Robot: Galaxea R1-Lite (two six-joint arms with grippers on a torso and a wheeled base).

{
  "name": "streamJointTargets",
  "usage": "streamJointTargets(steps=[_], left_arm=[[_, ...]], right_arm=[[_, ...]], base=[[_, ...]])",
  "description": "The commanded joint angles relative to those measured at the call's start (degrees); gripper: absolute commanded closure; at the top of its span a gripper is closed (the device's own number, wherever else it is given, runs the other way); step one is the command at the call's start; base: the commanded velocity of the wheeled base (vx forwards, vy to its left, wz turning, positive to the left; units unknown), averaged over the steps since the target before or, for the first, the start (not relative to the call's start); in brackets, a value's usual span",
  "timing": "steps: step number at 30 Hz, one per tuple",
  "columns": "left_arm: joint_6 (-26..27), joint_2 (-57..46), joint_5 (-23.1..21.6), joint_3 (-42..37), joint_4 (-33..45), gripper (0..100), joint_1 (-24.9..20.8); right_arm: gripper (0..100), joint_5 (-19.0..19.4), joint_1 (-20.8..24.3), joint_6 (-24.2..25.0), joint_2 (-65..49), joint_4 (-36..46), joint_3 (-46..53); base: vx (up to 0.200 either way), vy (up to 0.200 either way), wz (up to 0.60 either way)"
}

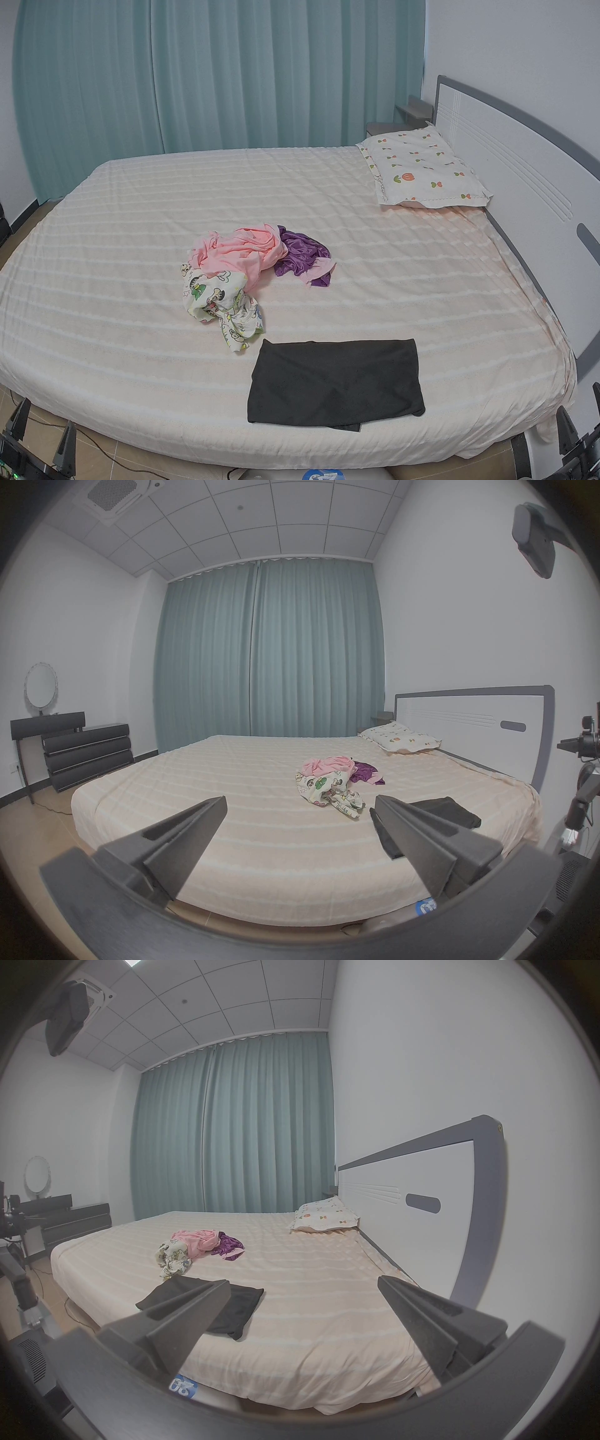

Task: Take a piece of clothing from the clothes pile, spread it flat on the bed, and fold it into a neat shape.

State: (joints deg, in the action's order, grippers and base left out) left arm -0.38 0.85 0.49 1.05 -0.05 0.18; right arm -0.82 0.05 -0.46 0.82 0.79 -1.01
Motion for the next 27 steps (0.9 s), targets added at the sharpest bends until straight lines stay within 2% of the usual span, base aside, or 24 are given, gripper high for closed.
streamJointTargets(steps=[1,27], left_arm=[[0.0,-0.1,0.0,-1.0,0.0,0,0.0],[0.3,-0.1,-0.1,-1.0,0.1,0,0.0]], right_arm=[[0,0.1,0.0,0.0,-0.8,0.0,0.8],[0,0.4,0.0,0.2,-0.8,-0.3,0.8]], base=[[0.000,0.000,0.00],[0.000,0.000,0.00]])
